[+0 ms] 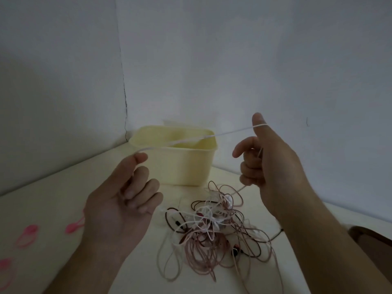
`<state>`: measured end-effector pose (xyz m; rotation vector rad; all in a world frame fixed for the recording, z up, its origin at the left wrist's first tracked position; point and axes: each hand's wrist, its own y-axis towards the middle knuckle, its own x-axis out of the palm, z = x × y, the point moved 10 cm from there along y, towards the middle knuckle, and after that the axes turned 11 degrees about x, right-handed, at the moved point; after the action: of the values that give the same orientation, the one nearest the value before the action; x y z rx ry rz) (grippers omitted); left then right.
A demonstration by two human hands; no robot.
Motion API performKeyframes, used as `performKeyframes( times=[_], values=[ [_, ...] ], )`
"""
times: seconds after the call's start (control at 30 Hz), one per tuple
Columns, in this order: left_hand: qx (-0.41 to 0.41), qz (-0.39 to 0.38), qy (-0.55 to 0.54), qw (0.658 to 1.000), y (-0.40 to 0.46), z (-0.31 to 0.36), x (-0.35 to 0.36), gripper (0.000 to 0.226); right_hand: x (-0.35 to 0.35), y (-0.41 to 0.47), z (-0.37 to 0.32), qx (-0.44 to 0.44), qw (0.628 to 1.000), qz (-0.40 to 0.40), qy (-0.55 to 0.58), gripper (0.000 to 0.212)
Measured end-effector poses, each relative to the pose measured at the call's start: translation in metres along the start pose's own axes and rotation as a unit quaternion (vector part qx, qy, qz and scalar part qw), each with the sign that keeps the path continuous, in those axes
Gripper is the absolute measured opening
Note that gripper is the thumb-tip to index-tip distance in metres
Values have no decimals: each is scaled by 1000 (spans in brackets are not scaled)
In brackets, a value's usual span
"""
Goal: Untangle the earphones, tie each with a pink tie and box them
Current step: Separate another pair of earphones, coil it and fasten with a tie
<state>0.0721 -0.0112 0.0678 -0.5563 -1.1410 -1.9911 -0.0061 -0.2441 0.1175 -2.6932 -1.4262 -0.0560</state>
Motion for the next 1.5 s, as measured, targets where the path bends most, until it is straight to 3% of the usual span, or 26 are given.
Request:
performKeyframes(
  times=[0.07,0.13,0.2,0.27,0.3,0.37,0.4,0.47,0.6,0.8,0.93,1.03,1.13,1.23,1.37,1.5],
  values=[
    [7,14,20,1000,2,3,-2,18,-9,-6,-17,-98,983,74,-138,69],
    [30,52,77,995,3,10,-8,22,-13,-20,-38,-215,929,156,-259,66],
    [68,97,148,982,4,19,-18,22,-14,-30,-51,-287,893,189,-290,55],
    [103,128,200,966,4,25,-26,20,-17,-28,-52,-296,904,178,-253,48],
    [115,139,219,959,3,26,-29,20,-21,-22,-48,-263,932,155,-194,49],
    [125,154,248,948,2,25,-33,22,-20,-3,-23,-110,992,62,-23,62],
    [126,159,258,945,2,25,-35,23,-12,3,-7,-21,999,7,37,71],
    [124,169,265,941,1,24,-38,23,3,6,18,95,993,-69,15,88],
    [119,183,263,940,2,25,-48,22,13,11,37,134,971,-133,-144,114],
    [103,177,279,938,0,18,-42,21,35,-3,38,153,949,-265,-74,129],
    [86,180,298,933,-3,14,-43,20,43,-4,22,62,949,-309,-22,112],
    [85,183,300,932,-3,14,-42,18,55,-14,1,-56,950,-301,-60,96],
    [84,186,314,927,-3,14,-44,17,67,-8,-21,-152,947,-223,-176,123],
    [86,191,334,919,-4,15,-46,16,52,-17,-32,-325,898,-143,-261,81],
    [94,205,353,908,-6,18,-49,15,26,-33,-37,-379,884,-94,-256,61],
    [106,218,409,880,-8,23,-51,12,20,-29,-48,-312,935,-165,-43,72]
  ],
)
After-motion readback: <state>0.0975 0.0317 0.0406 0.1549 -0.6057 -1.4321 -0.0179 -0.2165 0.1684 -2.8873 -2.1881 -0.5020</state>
